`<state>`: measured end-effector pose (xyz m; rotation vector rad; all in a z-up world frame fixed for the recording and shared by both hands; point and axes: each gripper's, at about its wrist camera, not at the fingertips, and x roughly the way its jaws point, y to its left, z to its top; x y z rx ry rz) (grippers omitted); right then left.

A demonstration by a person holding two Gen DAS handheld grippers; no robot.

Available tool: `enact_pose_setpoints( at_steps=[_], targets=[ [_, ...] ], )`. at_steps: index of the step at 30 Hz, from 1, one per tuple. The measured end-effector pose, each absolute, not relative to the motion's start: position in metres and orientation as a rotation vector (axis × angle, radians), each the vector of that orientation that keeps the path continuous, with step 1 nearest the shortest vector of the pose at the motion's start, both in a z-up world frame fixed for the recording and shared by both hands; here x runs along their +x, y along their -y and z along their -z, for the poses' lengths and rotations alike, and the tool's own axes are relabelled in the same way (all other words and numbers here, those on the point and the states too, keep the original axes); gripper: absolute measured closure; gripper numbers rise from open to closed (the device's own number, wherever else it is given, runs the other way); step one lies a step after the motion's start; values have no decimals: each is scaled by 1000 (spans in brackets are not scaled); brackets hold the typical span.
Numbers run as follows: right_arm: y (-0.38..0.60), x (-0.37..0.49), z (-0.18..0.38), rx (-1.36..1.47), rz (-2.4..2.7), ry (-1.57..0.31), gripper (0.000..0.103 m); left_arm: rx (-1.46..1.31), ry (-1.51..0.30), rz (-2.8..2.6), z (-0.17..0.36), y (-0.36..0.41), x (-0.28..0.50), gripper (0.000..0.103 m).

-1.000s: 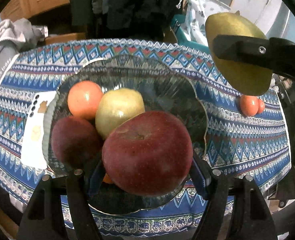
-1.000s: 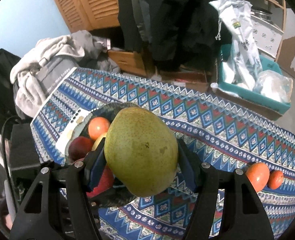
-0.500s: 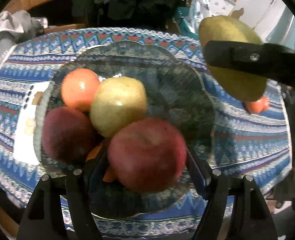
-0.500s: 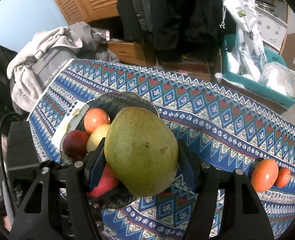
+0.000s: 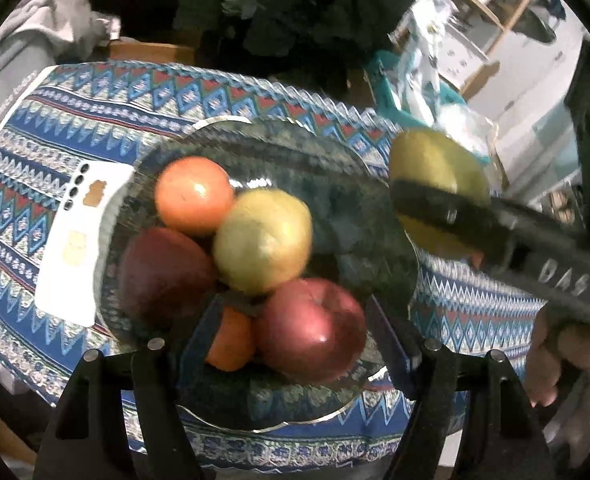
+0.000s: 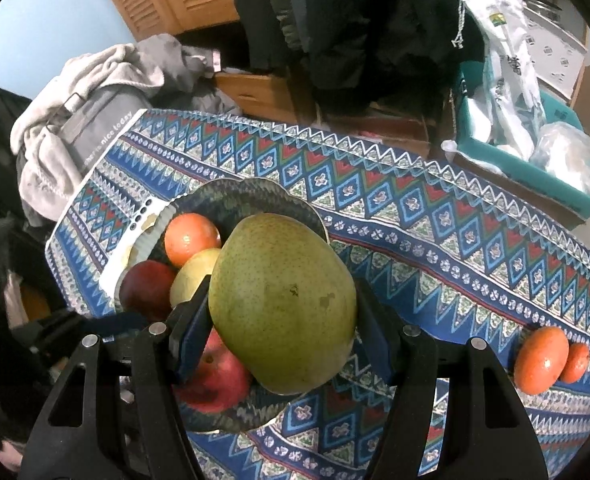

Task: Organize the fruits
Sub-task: 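Lower the red apple and small green pear into the bowl and open both tools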

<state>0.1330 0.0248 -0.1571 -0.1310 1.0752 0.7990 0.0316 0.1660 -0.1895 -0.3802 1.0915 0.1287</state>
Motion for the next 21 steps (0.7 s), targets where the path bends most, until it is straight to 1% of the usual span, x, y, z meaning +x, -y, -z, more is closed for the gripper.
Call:
enact_pose_setpoints(
  at_steps=[8,17,21],
  targets=[
    [-41,142,175,-144,-801,-1121,37,-431,-1057,-222,187,-203,36,27],
    [-51,141,194,-157,-806,-1183,36,-420,-1061,-261,194,-216,36,27],
    [-49,138,199,-160,-809,-1200,33,-434,-1057,-256,192,-217,36,27]
  ],
)
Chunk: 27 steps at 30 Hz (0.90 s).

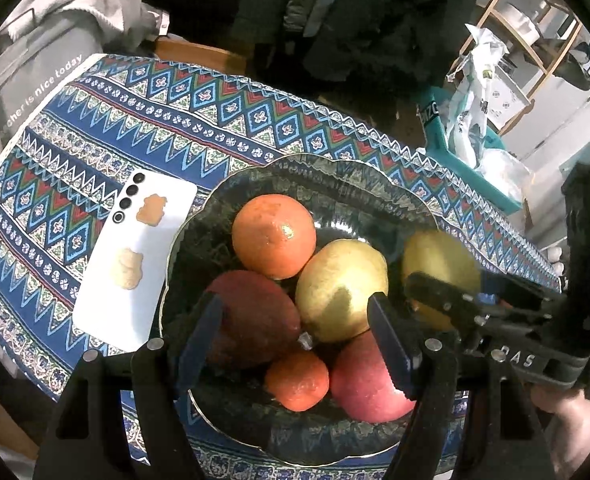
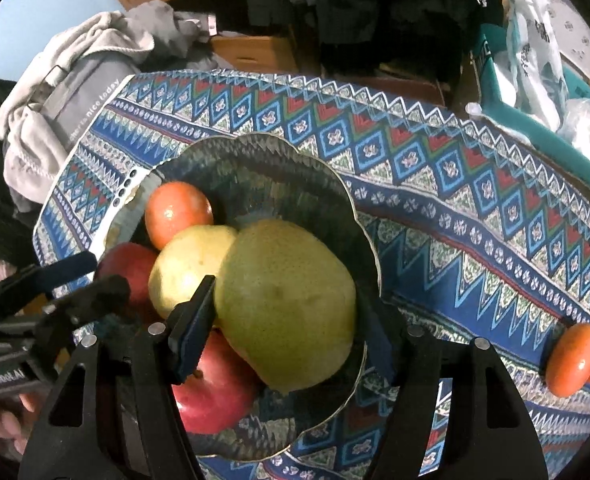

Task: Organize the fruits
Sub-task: 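Lower the red apple and small green pear into the bowl and open both tools, then move both tools from the bowl toward the orange and tangerine on the cloth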

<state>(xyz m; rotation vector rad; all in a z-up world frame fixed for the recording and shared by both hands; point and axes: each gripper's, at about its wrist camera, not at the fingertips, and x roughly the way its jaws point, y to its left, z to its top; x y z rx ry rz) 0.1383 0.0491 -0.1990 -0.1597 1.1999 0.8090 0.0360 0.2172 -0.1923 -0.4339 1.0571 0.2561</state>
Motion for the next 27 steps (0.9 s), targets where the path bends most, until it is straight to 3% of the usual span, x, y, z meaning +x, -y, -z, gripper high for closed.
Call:
enact_pose_setpoints(
  at_steps=[27],
  targets=[
    [47,117,93,-128,-640,-967,31,-345,-970,-149,133,-159,33,26]
  ],
)
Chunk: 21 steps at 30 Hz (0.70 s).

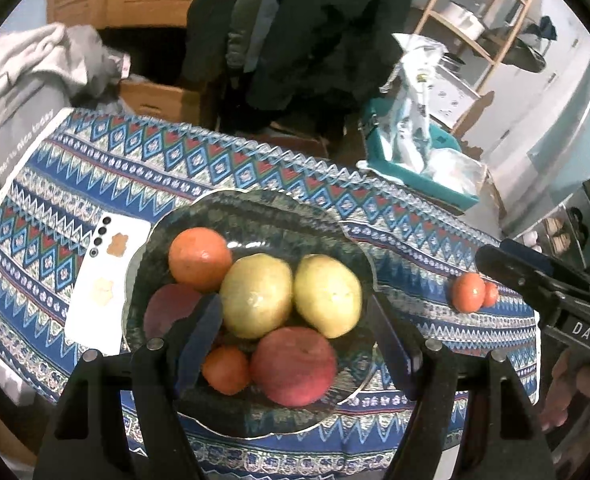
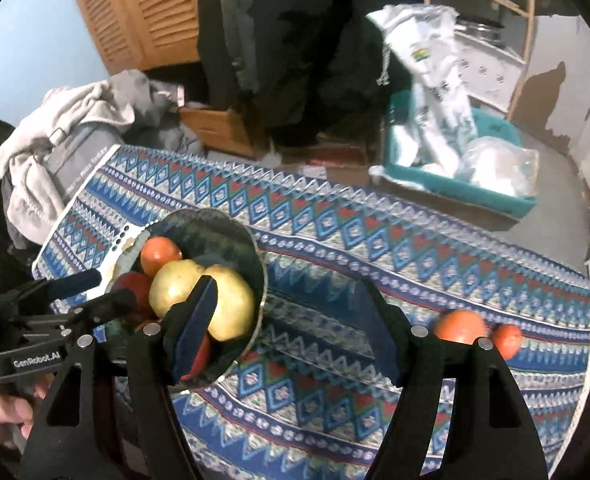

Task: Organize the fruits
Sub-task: 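Move both tools from the bowl toward the orange and tangerine on the cloth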

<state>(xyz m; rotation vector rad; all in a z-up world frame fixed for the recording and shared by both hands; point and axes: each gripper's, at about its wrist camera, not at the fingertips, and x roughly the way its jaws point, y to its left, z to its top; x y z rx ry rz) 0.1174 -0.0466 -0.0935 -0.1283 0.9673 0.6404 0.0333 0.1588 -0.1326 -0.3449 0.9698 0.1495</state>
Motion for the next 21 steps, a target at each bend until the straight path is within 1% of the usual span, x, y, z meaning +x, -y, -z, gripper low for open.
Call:
enact_pose_setpoints(
  at_steps=[2,3,13,21],
  targets=[
    [57,114,86,-118,-629,-952,31,-325,-961,-141,126,-151,32,21],
    [61,113,84,-116,-625,-949,31,-317,-957,-138,124,-148,31,21],
    [102,94,63,-118,-588,-893,30,-168,-912,-87,97,-102,22,21],
    [137,83,56,-96,-563,-868,30,-75,-888,-41,81,-63,18,19]
  ],
)
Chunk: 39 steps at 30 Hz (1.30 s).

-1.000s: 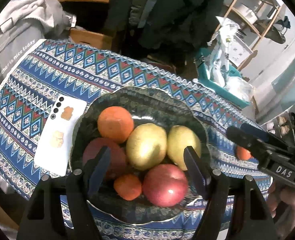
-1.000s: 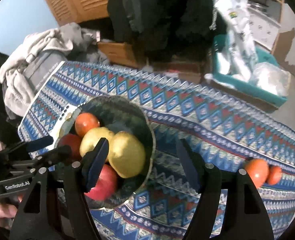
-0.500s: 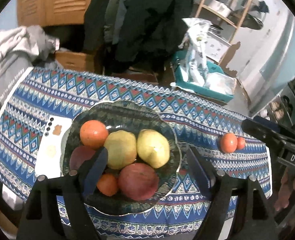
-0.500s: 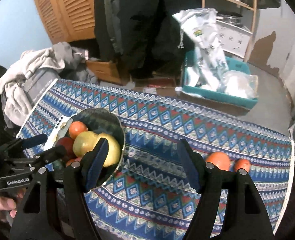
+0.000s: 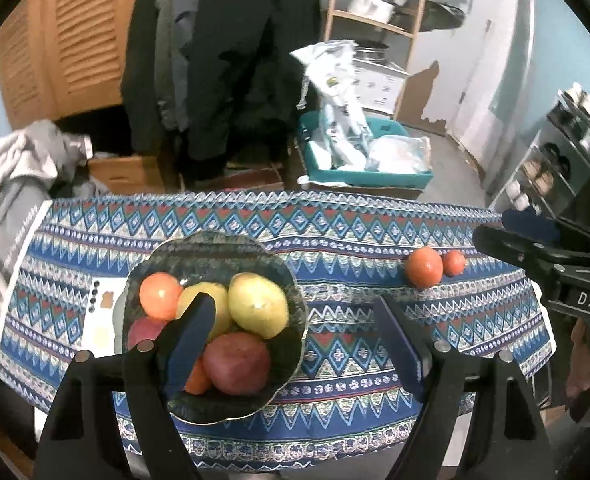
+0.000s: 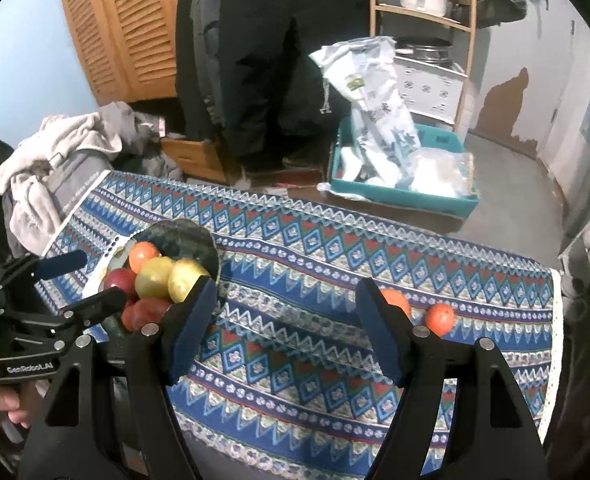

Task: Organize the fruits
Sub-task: 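Move both tools from the bowl toward the orange and tangerine on the cloth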

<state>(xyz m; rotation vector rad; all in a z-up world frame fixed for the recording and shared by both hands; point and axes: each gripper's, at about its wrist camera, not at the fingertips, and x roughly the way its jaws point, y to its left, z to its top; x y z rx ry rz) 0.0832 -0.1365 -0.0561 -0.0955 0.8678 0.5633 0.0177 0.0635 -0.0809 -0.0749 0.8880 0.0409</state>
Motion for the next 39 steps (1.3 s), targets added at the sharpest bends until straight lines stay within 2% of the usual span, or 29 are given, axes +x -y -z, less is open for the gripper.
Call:
enact_pose_setpoints(
  at_steps=[2,39],
  targets=[
    [148,82,56,-87,-556,-865,30,-62,-887,-31,79,-56,18,17],
    [277,88,71,11,-376,-875,25,91,-949,112,87,61,47,17]
  ],
)
